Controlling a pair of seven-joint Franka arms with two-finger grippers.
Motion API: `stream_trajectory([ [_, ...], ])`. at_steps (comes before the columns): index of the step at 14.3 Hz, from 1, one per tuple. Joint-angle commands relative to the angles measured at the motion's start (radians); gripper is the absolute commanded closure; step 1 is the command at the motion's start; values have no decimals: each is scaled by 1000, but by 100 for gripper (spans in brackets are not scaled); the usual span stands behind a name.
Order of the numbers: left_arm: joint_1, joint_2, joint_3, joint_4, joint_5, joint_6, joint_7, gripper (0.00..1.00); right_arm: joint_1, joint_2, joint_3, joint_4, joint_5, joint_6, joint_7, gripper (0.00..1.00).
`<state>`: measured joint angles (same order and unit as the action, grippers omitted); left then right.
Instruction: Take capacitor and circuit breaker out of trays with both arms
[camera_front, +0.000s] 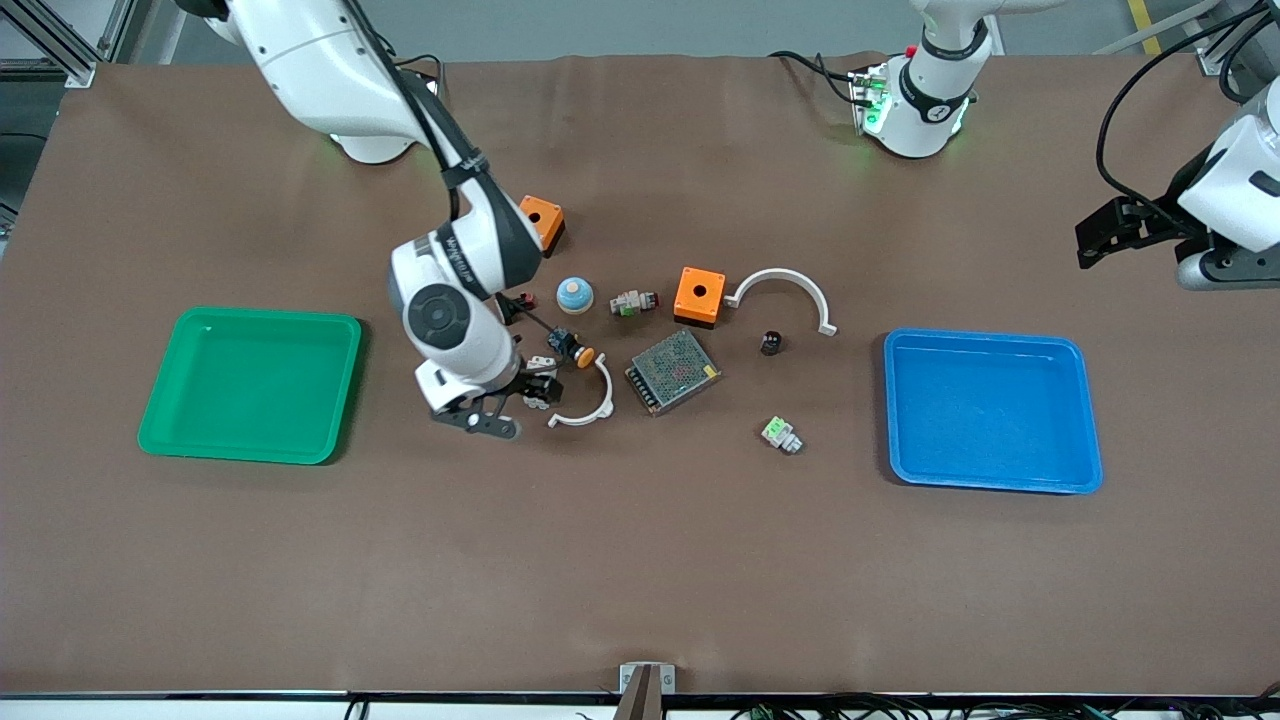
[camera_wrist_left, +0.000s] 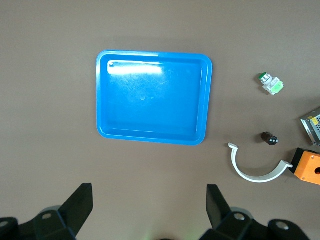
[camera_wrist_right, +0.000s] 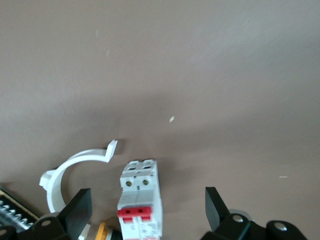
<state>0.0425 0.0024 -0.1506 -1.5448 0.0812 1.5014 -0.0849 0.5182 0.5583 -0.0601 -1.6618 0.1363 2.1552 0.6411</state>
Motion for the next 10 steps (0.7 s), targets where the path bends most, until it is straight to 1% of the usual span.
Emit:
stream_trajectory([
  [1,10,-50,2,-49,-23,28,14,0,-102,-30,13,105,-3,-185,-133,0],
  [3,10,-50,-4,-47,-21,25,17,0,-191,-87,11,106,-10,-236,-294,0],
  [4,8,-51,-7,-49,-23,22,16,0,-237,-116,11,105,-35,-270,-360,0],
  [6,5,-53,-12,-51,-26,22,11,0,-314,-155,13,106,-117,-333,-435,0],
  [7,5,-56,-18,-54,-37,20,11,0,-343,-175,13,106,-145,-365,-484,0],
  [10,10,-62,-21,-58,-66,13,7,0,-444,-228,13,103,-150,-449,-627,0],
])
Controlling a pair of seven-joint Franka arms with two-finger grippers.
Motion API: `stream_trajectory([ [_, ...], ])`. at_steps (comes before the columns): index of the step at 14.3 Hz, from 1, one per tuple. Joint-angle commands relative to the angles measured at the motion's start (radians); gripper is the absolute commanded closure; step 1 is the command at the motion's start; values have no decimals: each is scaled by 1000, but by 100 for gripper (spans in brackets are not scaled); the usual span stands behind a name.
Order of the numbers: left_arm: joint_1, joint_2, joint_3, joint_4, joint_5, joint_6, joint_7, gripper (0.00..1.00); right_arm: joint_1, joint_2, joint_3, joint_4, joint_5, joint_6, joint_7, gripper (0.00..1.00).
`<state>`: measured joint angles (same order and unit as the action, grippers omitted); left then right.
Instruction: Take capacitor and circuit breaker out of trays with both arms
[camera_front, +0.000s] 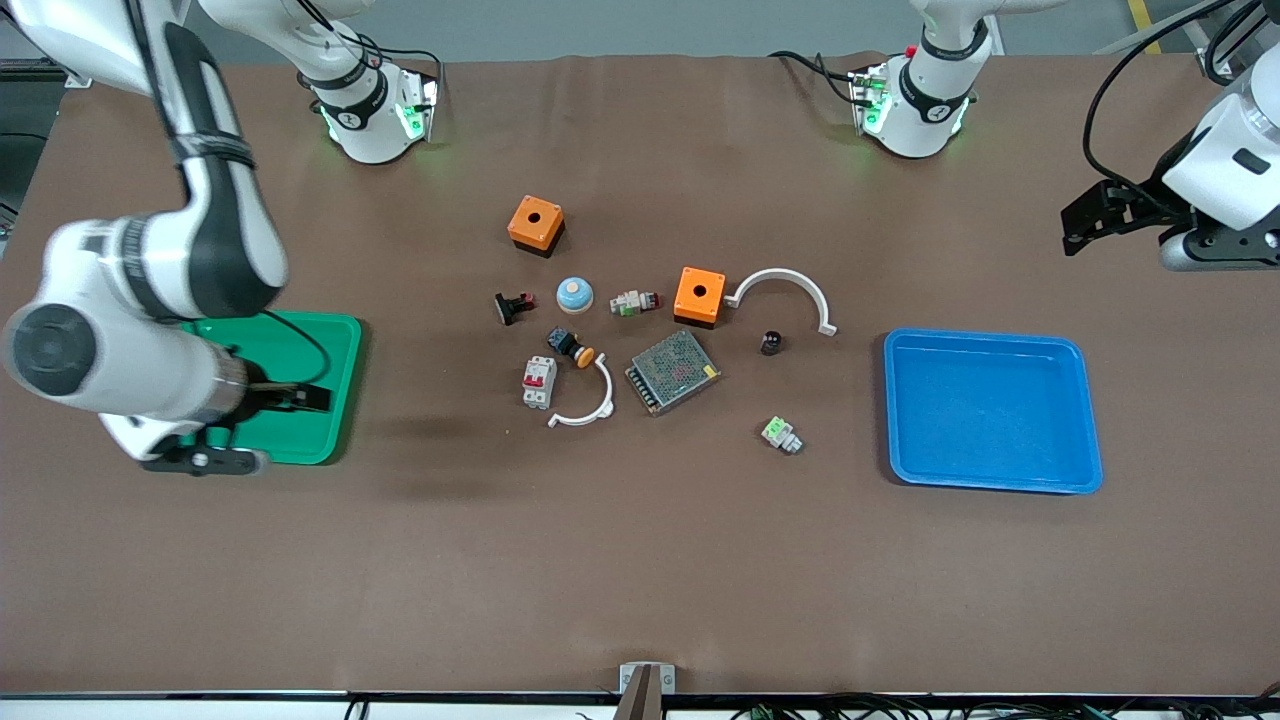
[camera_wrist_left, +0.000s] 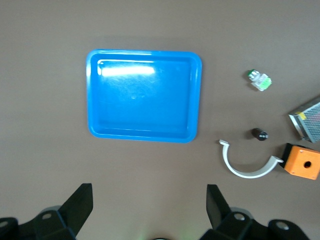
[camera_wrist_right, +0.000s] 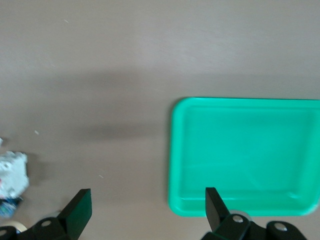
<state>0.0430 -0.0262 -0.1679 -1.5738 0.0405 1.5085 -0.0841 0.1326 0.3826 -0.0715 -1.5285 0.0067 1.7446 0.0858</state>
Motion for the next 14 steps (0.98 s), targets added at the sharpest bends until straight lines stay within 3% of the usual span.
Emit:
stream_trajectory([
  [1,8,-40,-4,-32,-28,-1,3,0,-89,-68,24,-30,-21,-65,-113,0],
  [5,6,-41,-5,-32,-28,-2,1,0,-143,-108,24,2,-22,-143,-133,0],
  [8,5,-41,-5,-32,-28,-2,1,0,-156,-90,24,114,-25,-224,-127,0],
  [14,3,-40,-5,-32,-28,-2,1,0,-154,-88,24,146,-22,-232,-124,0],
])
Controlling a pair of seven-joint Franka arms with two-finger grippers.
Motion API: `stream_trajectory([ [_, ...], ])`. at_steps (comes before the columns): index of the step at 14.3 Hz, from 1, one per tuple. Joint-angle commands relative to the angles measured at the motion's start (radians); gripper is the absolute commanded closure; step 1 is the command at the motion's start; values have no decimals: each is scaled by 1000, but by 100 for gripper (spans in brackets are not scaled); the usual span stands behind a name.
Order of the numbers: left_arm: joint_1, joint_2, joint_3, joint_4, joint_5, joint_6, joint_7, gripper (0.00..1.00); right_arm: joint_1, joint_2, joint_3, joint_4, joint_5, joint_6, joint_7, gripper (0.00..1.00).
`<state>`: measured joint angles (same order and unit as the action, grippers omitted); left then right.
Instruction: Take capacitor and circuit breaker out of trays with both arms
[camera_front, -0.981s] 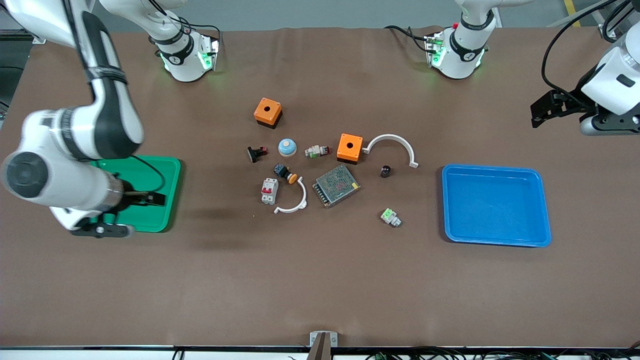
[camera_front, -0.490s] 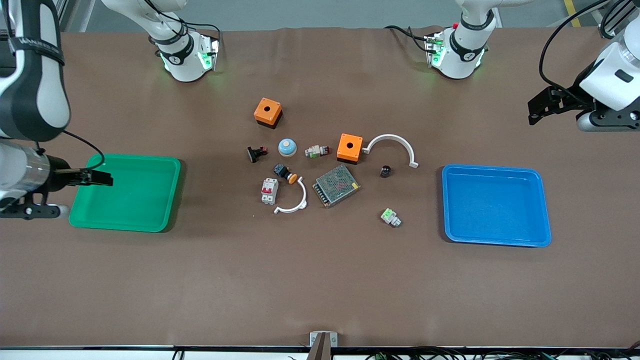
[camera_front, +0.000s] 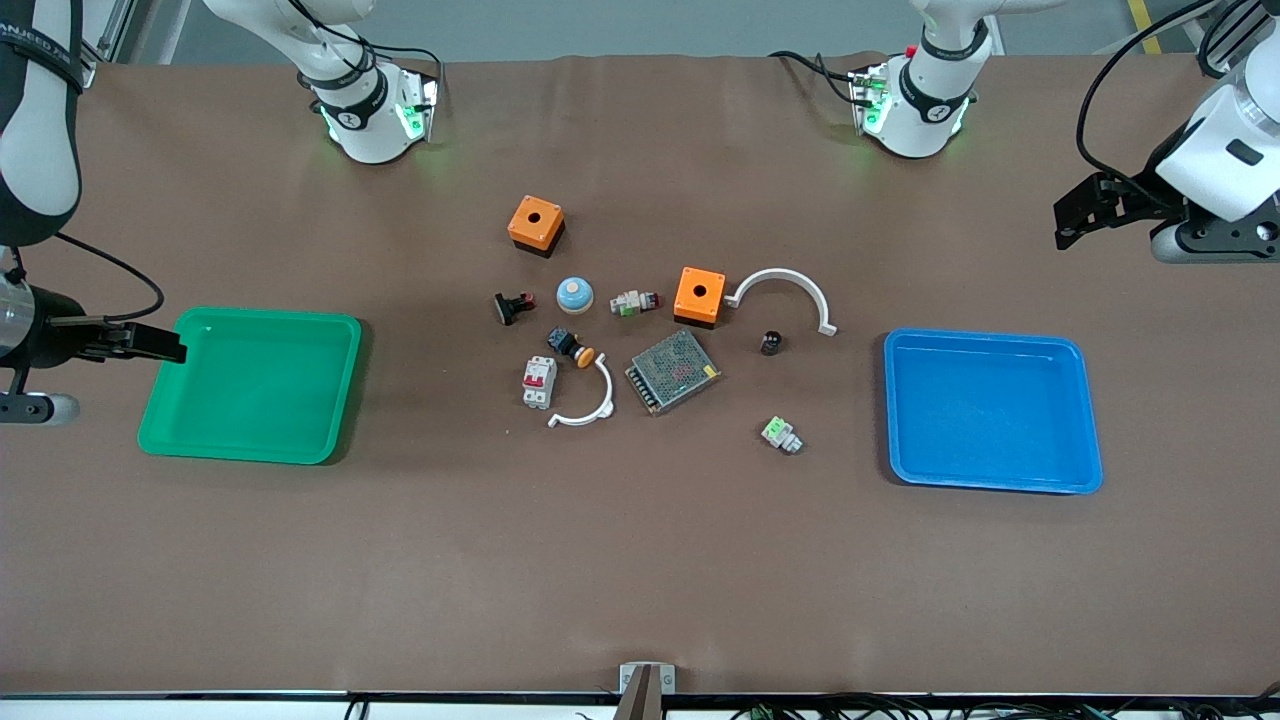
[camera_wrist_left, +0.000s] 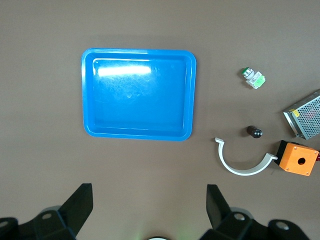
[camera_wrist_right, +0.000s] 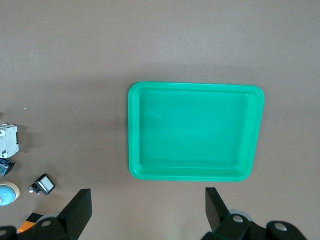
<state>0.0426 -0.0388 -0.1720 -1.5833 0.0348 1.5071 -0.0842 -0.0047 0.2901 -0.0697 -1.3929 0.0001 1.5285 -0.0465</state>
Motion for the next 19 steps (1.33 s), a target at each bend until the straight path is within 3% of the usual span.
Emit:
stream_trajectory([
  [1,3,-27,-1,-23,-22,-1,1,0,-18,4,22,5,-5,-16,8,0],
  [6,3,-26,-1,-23,-22,-1,1,0,-24,-31,25,-75,0,-22,-1,0],
  [12,2,-24,-1,-21,-22,1,1,0,-21,-241,27,-302,0,111,-1,0],
  [19,2,-24,-1,-18,-22,1,1,0,-24,-339,27,-347,1,94,-4,0],
])
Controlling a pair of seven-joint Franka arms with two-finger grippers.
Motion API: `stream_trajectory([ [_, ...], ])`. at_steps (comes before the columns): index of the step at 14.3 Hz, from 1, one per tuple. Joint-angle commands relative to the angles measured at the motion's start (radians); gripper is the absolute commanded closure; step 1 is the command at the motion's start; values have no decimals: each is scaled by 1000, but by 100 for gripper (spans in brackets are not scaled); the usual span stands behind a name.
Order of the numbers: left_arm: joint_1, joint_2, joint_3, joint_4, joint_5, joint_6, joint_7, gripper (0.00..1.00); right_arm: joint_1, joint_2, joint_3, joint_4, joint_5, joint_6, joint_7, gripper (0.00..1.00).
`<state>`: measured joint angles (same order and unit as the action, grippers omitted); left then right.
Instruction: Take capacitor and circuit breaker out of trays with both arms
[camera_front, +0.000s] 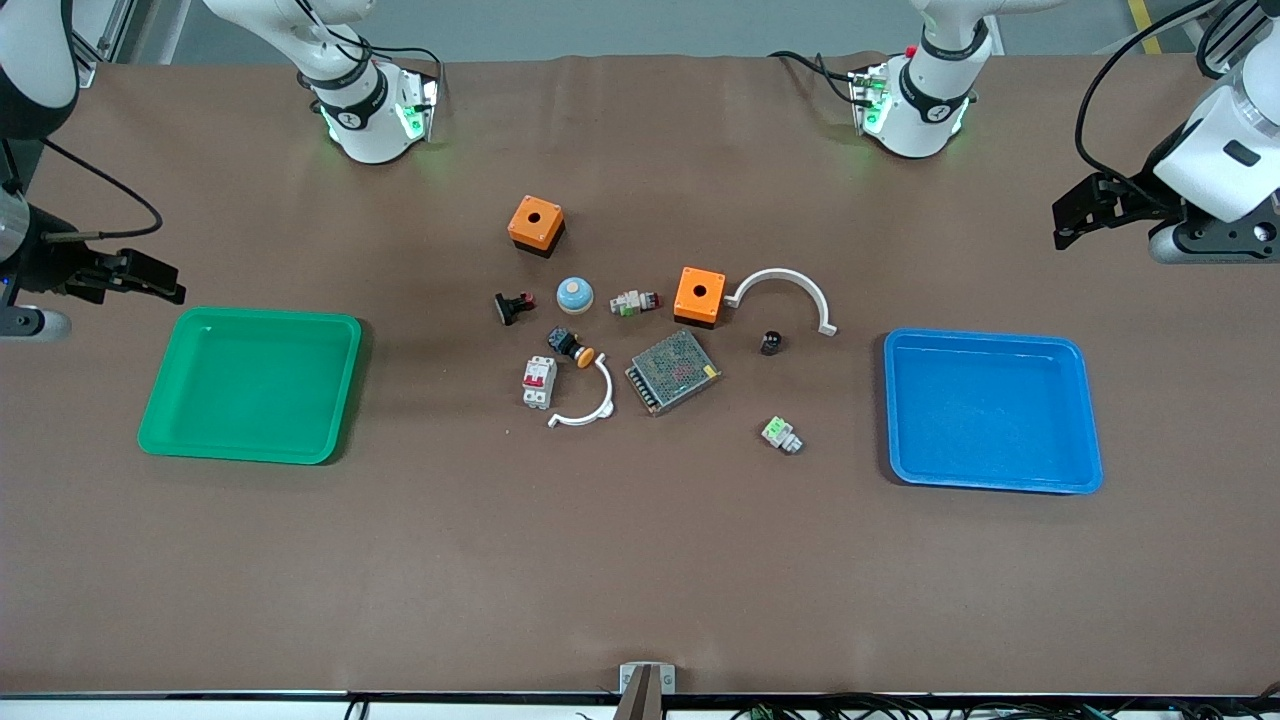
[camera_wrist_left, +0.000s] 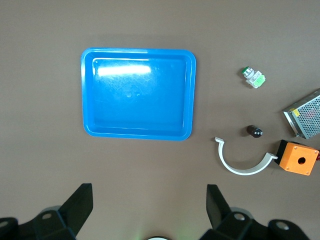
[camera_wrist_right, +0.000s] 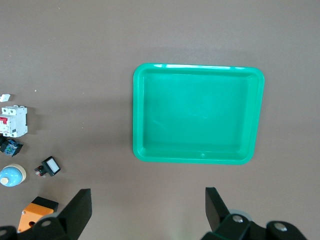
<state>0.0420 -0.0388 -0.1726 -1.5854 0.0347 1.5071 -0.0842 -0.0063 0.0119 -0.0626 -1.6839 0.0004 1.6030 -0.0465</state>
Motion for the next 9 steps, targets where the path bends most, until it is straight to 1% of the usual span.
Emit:
stream_trajectory([
  [1,2,-24,-1,-16,-22,1,1,0,-21,-69,20,-56,1,9,-4,0],
  [4,2,-23,-1,-16,-22,1,1,0,-17,-95,21,-56,1,2,-4,0],
  [9,1,-23,-1,-16,-22,2,1,0,-15,-92,21,-56,13,20,-6,0],
])
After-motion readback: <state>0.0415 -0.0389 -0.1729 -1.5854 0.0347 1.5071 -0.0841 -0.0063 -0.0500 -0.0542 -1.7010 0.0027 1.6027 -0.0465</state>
